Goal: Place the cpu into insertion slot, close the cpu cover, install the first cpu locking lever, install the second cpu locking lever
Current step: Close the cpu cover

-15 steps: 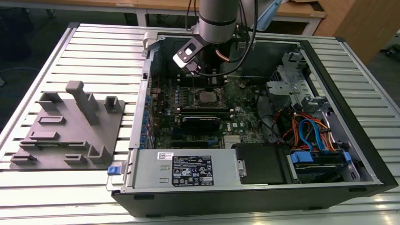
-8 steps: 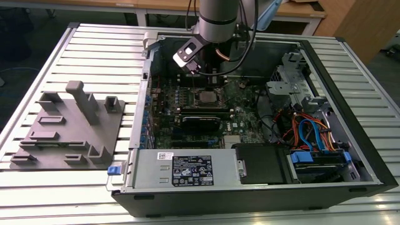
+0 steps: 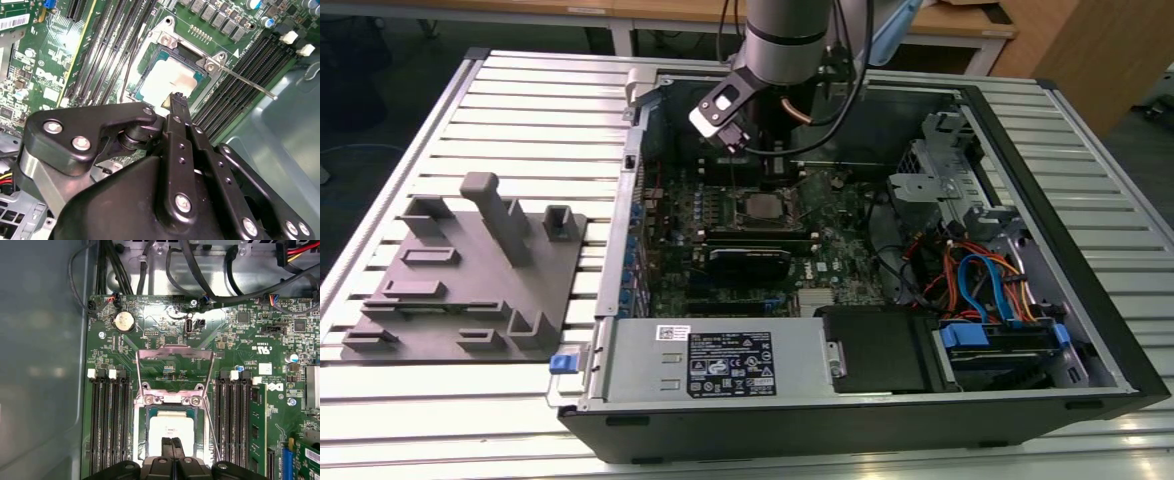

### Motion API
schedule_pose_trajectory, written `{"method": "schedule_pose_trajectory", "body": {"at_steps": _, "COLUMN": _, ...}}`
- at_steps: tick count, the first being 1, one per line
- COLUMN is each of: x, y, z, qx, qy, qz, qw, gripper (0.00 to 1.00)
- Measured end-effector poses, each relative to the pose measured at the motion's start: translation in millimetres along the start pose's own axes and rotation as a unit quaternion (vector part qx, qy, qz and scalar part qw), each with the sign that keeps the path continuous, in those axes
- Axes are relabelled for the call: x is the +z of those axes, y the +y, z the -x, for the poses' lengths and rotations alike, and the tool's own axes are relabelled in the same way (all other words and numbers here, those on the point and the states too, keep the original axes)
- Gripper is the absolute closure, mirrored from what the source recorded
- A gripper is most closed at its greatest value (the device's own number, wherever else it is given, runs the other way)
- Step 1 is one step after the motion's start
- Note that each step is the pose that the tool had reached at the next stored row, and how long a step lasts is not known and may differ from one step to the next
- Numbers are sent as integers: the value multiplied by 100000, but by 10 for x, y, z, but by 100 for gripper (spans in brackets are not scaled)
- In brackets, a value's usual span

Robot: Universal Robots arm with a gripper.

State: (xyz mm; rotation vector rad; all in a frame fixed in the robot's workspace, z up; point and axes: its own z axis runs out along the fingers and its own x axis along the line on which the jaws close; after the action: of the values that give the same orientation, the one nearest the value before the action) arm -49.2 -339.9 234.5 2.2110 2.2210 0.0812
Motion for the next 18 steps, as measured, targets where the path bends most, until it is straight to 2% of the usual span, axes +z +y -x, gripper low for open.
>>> {"method": "schedule_pose_trajectory", "body": {"at_steps": 3, "x": -20, "y": 1, "z": -1, "qx": -2, "qy": 10, "qz": 7, "qw": 100000, "gripper": 89}}
{"method": "schedule_pose_trajectory", "body": {"at_steps": 16, "x": -26, "y": 1, "z": -1, "qx": -1, "qy": 6, "qz": 2, "qw": 100000, "gripper": 89}}
{"method": "schedule_pose_trajectory", "body": {"at_steps": 18, "x": -26, "y": 7, "z": -1, "qx": -4, "qy": 8, "qz": -160, "qw": 100000, "gripper": 89}}
